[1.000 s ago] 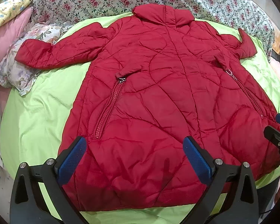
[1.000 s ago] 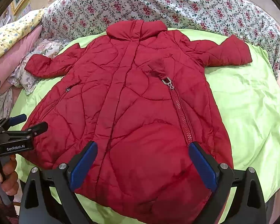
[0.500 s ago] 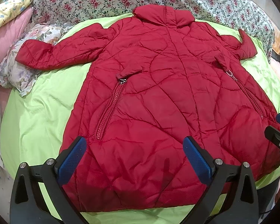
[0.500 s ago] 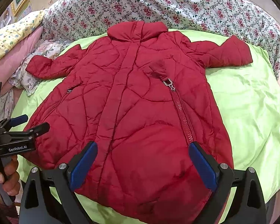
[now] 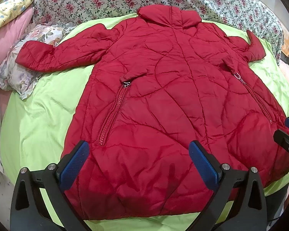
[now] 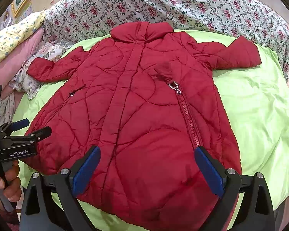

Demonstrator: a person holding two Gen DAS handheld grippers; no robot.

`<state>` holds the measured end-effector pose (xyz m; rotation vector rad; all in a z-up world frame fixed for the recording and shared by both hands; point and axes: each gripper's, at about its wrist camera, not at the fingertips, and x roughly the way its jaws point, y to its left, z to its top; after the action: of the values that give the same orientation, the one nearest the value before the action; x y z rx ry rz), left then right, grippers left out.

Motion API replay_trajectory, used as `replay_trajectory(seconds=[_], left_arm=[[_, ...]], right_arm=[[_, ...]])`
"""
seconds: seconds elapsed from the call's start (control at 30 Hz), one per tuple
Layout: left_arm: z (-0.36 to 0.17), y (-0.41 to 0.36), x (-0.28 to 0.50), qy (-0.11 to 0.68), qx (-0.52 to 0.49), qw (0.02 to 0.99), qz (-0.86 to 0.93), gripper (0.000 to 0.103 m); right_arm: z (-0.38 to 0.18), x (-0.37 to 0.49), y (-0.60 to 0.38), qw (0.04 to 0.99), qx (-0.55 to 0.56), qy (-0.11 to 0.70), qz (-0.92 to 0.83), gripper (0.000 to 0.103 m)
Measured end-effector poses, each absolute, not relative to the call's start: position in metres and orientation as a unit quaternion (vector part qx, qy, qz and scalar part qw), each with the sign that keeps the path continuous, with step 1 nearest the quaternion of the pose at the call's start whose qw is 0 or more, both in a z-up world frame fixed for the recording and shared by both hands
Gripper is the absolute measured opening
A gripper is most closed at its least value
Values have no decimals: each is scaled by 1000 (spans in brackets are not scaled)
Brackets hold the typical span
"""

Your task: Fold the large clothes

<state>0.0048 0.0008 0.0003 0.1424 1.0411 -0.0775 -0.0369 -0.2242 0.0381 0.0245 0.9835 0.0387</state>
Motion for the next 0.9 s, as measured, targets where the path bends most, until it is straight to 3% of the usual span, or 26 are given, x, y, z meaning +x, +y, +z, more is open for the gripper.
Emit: replay_trajectory(seconds=[0.9], left_arm=[[2,10,56,484,32,873,-49,103]], right_arm=[[66,31,-308,889,55,453,-45,99]])
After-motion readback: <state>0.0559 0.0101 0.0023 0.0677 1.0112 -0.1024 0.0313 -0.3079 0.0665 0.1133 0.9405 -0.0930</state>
